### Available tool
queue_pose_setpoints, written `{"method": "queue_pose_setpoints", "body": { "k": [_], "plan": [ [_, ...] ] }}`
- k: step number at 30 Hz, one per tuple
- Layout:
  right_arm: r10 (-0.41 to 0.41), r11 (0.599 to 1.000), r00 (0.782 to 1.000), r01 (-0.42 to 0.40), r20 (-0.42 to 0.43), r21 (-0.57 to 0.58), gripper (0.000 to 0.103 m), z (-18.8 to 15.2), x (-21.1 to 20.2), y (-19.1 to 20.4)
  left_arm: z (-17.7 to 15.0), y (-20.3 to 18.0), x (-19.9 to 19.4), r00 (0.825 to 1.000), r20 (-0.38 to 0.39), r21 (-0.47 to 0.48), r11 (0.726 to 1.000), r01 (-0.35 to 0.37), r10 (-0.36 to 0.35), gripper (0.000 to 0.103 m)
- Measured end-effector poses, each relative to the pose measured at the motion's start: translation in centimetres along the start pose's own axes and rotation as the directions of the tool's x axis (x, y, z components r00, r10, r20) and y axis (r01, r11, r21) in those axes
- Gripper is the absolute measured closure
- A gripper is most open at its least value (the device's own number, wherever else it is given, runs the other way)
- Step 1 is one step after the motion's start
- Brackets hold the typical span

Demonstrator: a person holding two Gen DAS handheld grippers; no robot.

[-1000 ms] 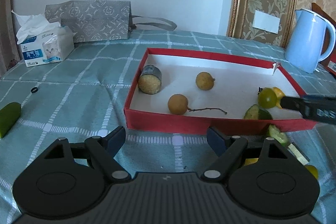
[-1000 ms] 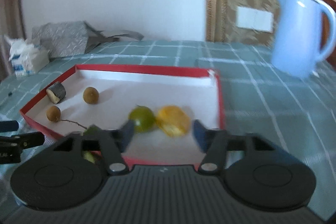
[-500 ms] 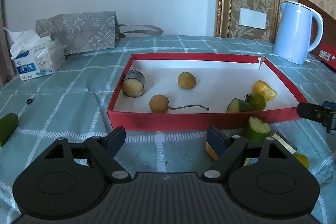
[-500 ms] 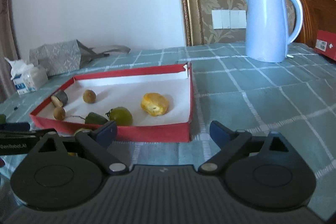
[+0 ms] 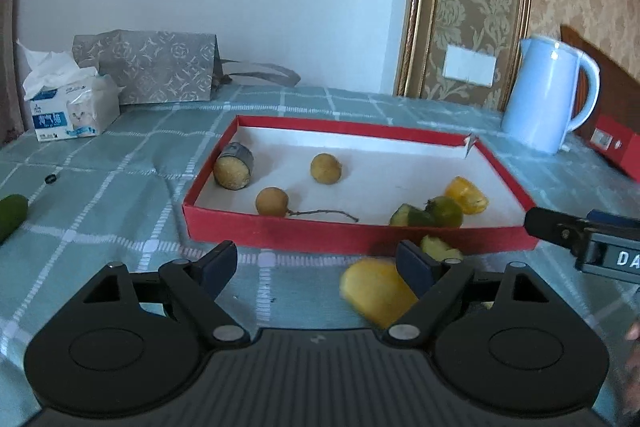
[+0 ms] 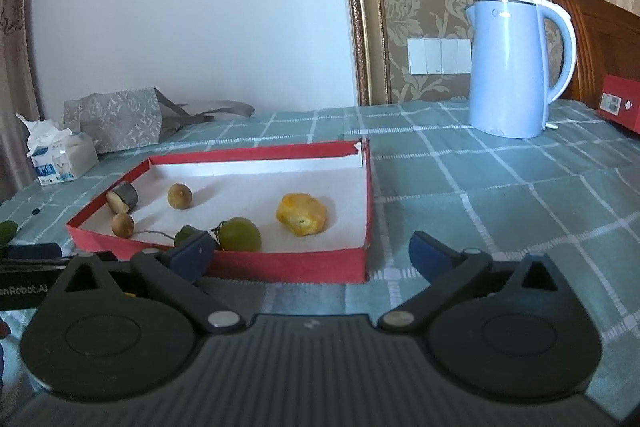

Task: Organize fruits
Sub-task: 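Grasp the yellow fruit piece on the table with the left tool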

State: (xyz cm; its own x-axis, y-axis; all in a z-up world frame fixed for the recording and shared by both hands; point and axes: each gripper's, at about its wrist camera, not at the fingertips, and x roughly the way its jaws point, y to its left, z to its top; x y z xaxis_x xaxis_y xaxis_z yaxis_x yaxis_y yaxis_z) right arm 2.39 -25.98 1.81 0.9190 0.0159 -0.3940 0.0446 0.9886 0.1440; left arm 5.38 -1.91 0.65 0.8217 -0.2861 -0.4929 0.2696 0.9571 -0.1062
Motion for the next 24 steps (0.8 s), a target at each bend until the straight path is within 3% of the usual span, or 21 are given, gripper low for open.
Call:
{"method": "queue_pose_setpoints", "body": {
  "k": [4, 15, 24],
  "plan": [
    [0.006, 1.0, 1.0, -0.006, 0.0, 0.011, 0.0, 0.1, -0.1, -0.1, -0.2, -0.5, -0.2, 1.0, 0.005, -0.012, 1.0, -0.004, 0.004, 0.016],
    [0.02, 1.0, 1.0, -0.02, 0.0, 0.013, 0.0, 0.1, -0.3, 0.0, -1.0, -2.4, 1.9, 0.992, -0.112, 0.016, 0.998, -0.056, 0.057, 0.015],
    [0.018, 1.0, 1.0, -0.017, -0.012, 0.012, 0.0, 0.2, -0.3, 0.0, -0.9, -1.3, 2.2, 0.99, -0.143, -0.085, 0.996, -0.012, 0.0, 0.02]
  ]
}}
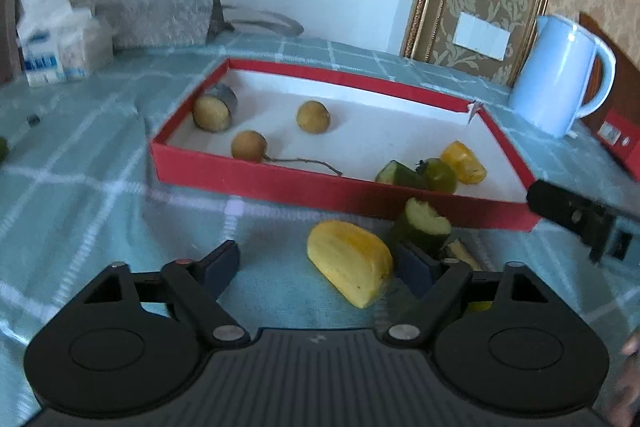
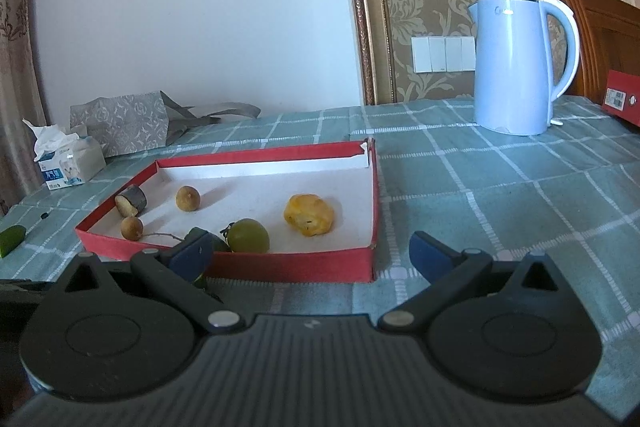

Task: Organize fruits
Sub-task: 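Grasp the yellow fruit piece on the table with the left tool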

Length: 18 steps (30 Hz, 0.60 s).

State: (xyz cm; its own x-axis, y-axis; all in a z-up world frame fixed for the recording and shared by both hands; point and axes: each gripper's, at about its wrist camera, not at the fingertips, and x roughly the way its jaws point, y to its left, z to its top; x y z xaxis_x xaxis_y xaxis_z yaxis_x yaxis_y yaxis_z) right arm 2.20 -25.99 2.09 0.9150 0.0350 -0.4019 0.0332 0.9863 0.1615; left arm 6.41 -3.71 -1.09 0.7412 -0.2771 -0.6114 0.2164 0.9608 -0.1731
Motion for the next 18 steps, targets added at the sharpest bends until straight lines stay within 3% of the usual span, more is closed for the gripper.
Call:
{"method": "queue_pose_setpoints", "body": {
  "k": [4, 6, 7, 12, 18],
  "plan": [
    [-0.003, 1.0, 1.0, 0.003, -0.017, -0.007, 0.0, -0.1, 0.3, 0.1, -0.1, -1.1, -0.2, 1.0, 0.012, 0.055, 0.998, 0.011, -0.012, 0.035],
    [-0.007, 1.0, 1.0, 0.007, -0.02, -0.012, 0.0, -0.2, 0.3, 0.2, -0.2, -1.2, -0.6, 0.999, 0.016, 0.072, 0.996, 0.046, -0.047, 0.057],
    [-0.008, 1.0, 1.0, 0.008, -0.02, -0.012, 0.0, -0.2, 0.4, 0.2, -0.1, -1.1, -0.7, 0.997, 0.011, 0.073, 0.995, 0.071, -0.072, 0.06],
    [-0.01, 1.0, 1.0, 0.009, -0.023, -0.01, 0.0, -0.2, 0.5, 0.2, -0.3, -0.3, -1.4, 0.994, 0.016, 0.095, 0.99, 0.103, -0.105, 0.068],
    [-0.009, 1.0, 1.0, 0.009, -0.026, -0.014, 0.0, -0.2, 0.5, 0.3, -0.1, 0.8, -1.3, 0.99, -0.009, 0.079, 0.987, 0.141, -0.14, 0.068]
  ]
}}
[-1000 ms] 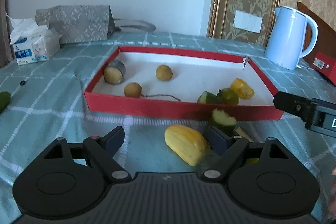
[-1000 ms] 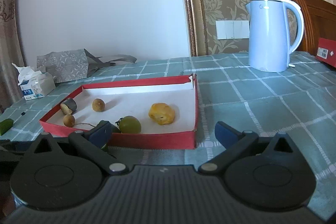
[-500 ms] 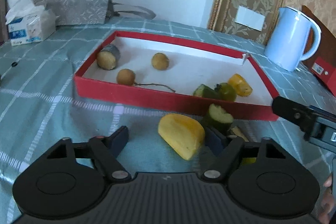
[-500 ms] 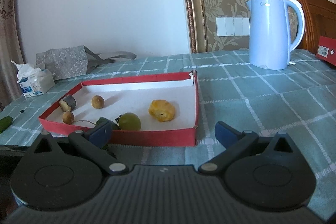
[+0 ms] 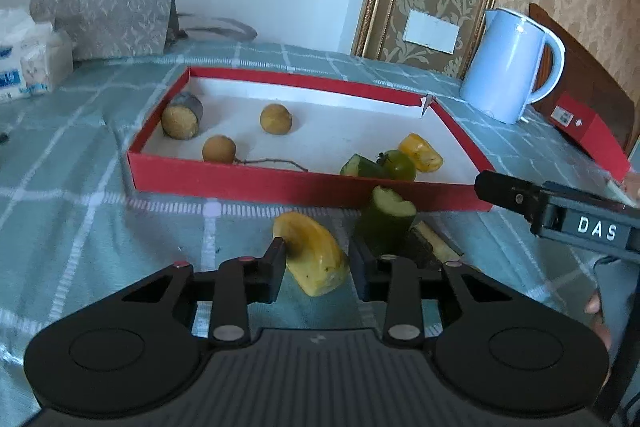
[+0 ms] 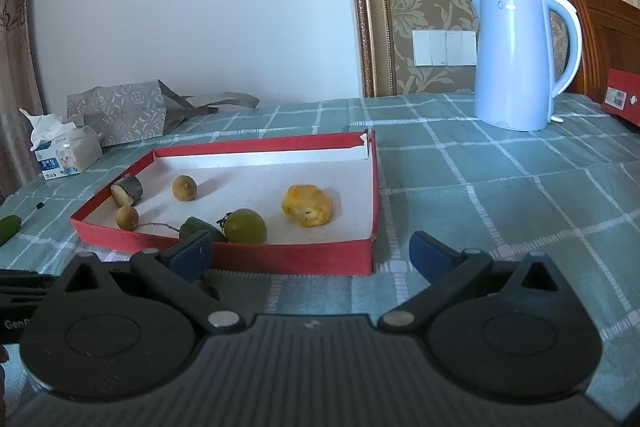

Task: Organize fruits
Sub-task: 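Grasp the yellow fruit piece on the table with the left tool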

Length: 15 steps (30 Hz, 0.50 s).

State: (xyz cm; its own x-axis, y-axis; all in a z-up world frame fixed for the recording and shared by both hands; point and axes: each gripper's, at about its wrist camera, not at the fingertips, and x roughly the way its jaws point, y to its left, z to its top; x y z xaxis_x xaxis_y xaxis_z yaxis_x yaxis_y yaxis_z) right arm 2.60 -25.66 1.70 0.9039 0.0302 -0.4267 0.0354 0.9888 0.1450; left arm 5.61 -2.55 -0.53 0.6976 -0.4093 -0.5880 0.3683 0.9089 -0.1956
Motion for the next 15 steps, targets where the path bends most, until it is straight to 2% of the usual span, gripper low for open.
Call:
{"method": "queue_pose_setpoints", "body": {
  "k": [1, 3, 5, 8, 11, 13, 15],
  "plan": [
    [0.0, 1.0, 1.0, 0.0, 0.0, -0.001, 0.0, 0.0, 0.0, 0.0, 0.1, 0.0, 0.1, 1.0, -0.002, -0.005, 1.0, -0.003, 0.003, 0.066],
    [-0.004, 1.0, 1.0, 0.004, -0.001, -0.003, 0.0, 0.0, 0.0, 0.0, 0.1, -0.2, 0.6, 1.0, -0.023, 0.012, 1.0, -0.018, 0.018, 0.054],
    [-0.004, 1.0, 1.0, 0.004, -0.005, -0.005, 0.0, -0.1, 0.1, 0.1, -0.1, -0.5, 0.8, 0.999, -0.024, 0.043, 0.998, -0.044, 0.045, 0.053],
    [-0.007, 1.0, 1.0, 0.007, -0.009, -0.015, 0.0, -0.1, 0.2, 0.2, -0.1, -1.0, 1.0, 0.998, -0.02, 0.086, 0.994, -0.064, 0.066, 0.054],
    [-0.011, 0.999, 1.0, 0.011, -0.004, -0.035, 0.0, -0.2, 0.0, 0.4, -0.2, -0.8, 0.7, 0.999, -0.014, 0.081, 0.996, -0.041, 0.042, 0.063],
    [-0.022, 0.998, 1.0, 0.022, 0.004, -0.063, 0.001, -0.2, -0.2, 0.5, -0.2, -0.6, 0.6, 0.997, 0.005, 0.087, 0.994, -0.074, 0.073, 0.064],
    [-0.025, 0.995, 1.0, 0.025, 0.007, -0.094, 0.008, -0.3, -0.9, 0.6, -0.2, -0.3, 0.5, 0.993, 0.021, 0.101, 0.988, -0.118, 0.116, 0.065]
  ]
}}
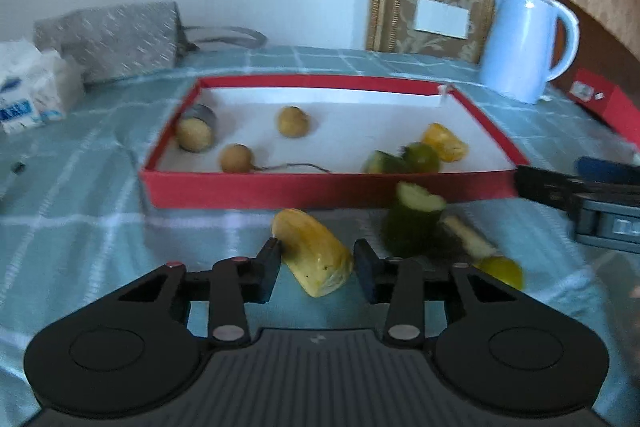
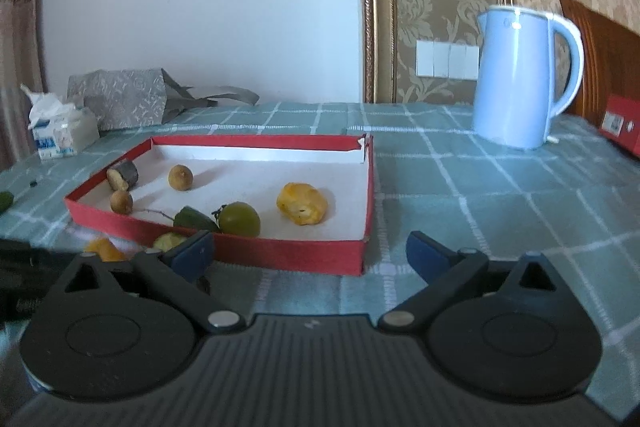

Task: Organize fruits
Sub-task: 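Grasp the yellow fruit piece on the table with the left tool, then grasp the yellow-green round fruit with the right tool while the left tool holds yellow fruit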

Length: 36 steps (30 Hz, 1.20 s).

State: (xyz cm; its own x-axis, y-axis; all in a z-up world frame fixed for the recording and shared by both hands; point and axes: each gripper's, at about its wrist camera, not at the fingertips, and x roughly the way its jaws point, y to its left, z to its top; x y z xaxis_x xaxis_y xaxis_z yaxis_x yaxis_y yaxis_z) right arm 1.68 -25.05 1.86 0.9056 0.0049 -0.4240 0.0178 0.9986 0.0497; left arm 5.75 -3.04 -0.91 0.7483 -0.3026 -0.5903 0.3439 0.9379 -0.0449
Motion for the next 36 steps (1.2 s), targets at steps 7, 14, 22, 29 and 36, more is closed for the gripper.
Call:
{"method": "queue_pose_setpoints", "body": {
  "k": [7, 14, 22, 29, 36],
  "plan": [
    [0.165, 0.984, 0.986, -0.167, -0.034, -0.064, 0.012, -1.8, -3.8, 0.4, 0.5, 2.2, -0.9, 0.999, 0.052, -0.086, 0.996, -0.002, 0.006, 0.065],
    [0.189, 0.969, 0.98, -0.195, -0.055, -0.154, 0.016, -2.5, -3.7, 3.2, 0.5, 2.2, -0.8, 0.999, 0.043, -0.078, 0.997, 0.002, 0.001, 0.065],
    [0.2, 0.967, 0.973, -0.215, -0.116, -0.133, 0.041, -2.9, -1.9, 3.9, 0.4, 2.3, -0.8, 0.999, 0.04, -0.083, 0.996, 0.008, -0.005, 0.066],
    [0.221, 0.96, 0.966, -0.24, -0.137, -0.146, 0.056, -3.0, -1.1, 4.8, 0.4, 2.3, -0.8, 0.999, 0.039, -0.083, 0.997, 0.012, -0.009, 0.066],
    [0.219, 0.962, 0.962, -0.241, -0.163, -0.128, 0.068, -3.2, -0.5, 4.6, 0.4, 2.4, -0.8, 0.999, 0.041, -0.091, 0.996, 0.014, -0.01, 0.066]
  ]
}}
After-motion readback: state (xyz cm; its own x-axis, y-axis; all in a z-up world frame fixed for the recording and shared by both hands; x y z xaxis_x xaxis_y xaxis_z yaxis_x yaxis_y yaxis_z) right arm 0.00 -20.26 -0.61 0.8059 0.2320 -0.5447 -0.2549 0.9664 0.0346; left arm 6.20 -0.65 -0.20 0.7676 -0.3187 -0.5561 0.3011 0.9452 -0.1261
